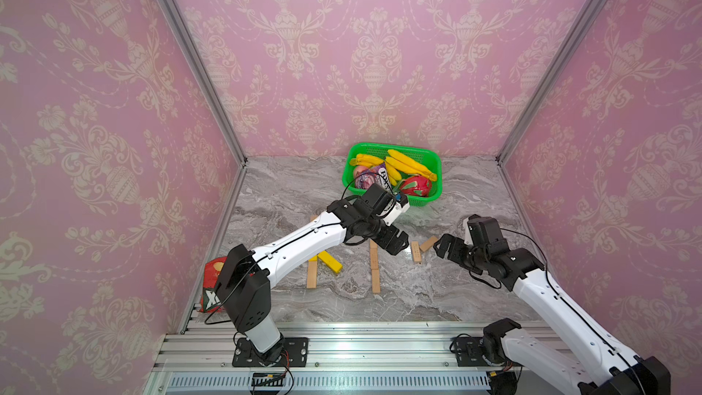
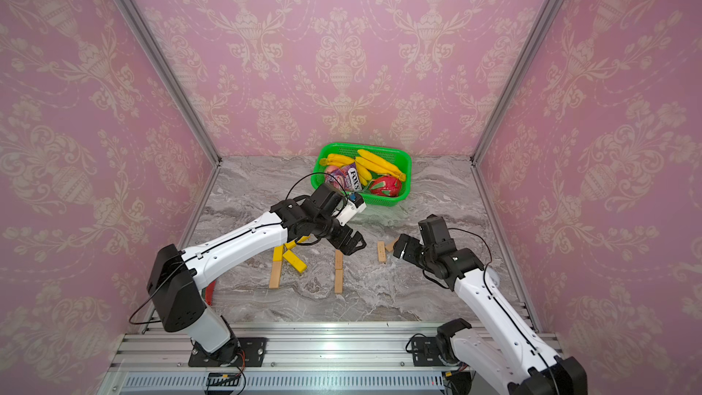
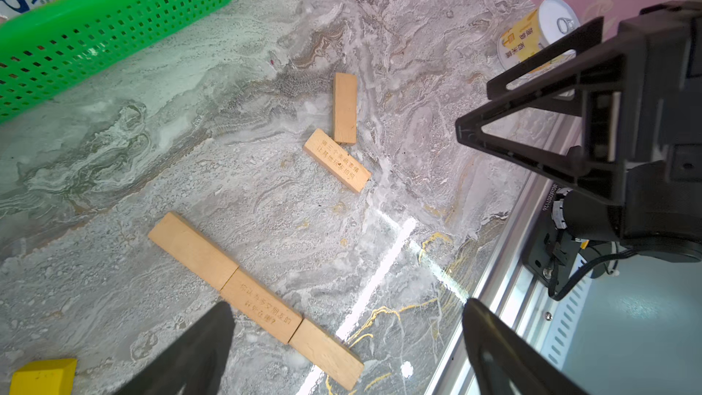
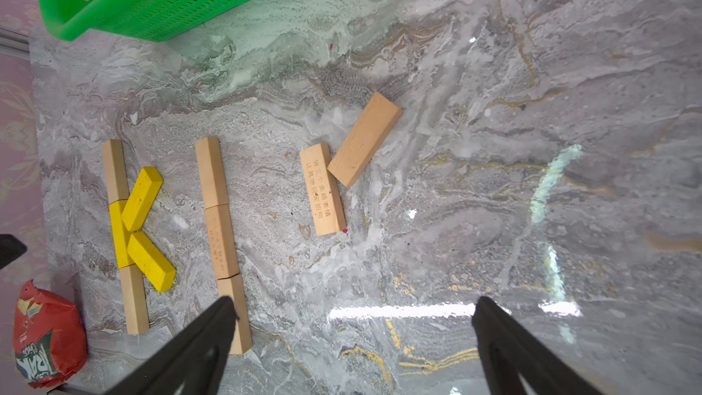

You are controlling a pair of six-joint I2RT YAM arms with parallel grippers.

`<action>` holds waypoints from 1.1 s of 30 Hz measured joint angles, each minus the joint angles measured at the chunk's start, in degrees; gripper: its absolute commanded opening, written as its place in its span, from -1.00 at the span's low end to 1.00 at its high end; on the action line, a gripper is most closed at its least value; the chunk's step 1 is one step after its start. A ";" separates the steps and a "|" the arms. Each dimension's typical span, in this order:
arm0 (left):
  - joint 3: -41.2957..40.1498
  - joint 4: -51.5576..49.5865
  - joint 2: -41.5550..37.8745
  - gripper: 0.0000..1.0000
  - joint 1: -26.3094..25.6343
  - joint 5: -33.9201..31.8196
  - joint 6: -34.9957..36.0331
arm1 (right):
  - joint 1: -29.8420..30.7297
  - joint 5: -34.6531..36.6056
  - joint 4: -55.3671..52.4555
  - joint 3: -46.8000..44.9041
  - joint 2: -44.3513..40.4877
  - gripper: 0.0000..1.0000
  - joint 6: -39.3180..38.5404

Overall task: Assemble the letter k with building blocks
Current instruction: Pick up the building block from the center of the board.

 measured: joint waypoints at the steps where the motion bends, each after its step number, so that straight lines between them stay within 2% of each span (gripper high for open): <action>1: 0.28 -0.07 0.76 0.80 -0.24 -1.73 -0.98 | -0.44 0.13 -0.02 -0.42 -0.28 1.00 0.42; 7: 2.86 0.46 7.17 0.69 -1.86 -7.93 -9.27 | -4.63 -0.31 -0.09 -5.16 -2.60 1.00 1.92; 12: 8.13 0.46 14.91 0.50 -3.82 -8.96 -16.50 | -7.85 -2.69 0.39 -7.65 -1.55 1.00 2.05; 21: 20.90 -4.20 25.05 0.44 -5.90 -10.54 -26.75 | -12.83 -6.60 0.72 -7.56 -0.11 1.00 -1.81; 26: 23.32 -6.82 28.44 0.32 -6.40 -11.10 -30.60 | -16.31 -9.49 0.76 -7.56 -0.07 1.00 -4.44; 33: 25.07 -9.49 31.28 0.27 -7.30 -12.07 -33.57 | -18.21 -13.16 0.96 -7.61 0.00 1.00 -7.45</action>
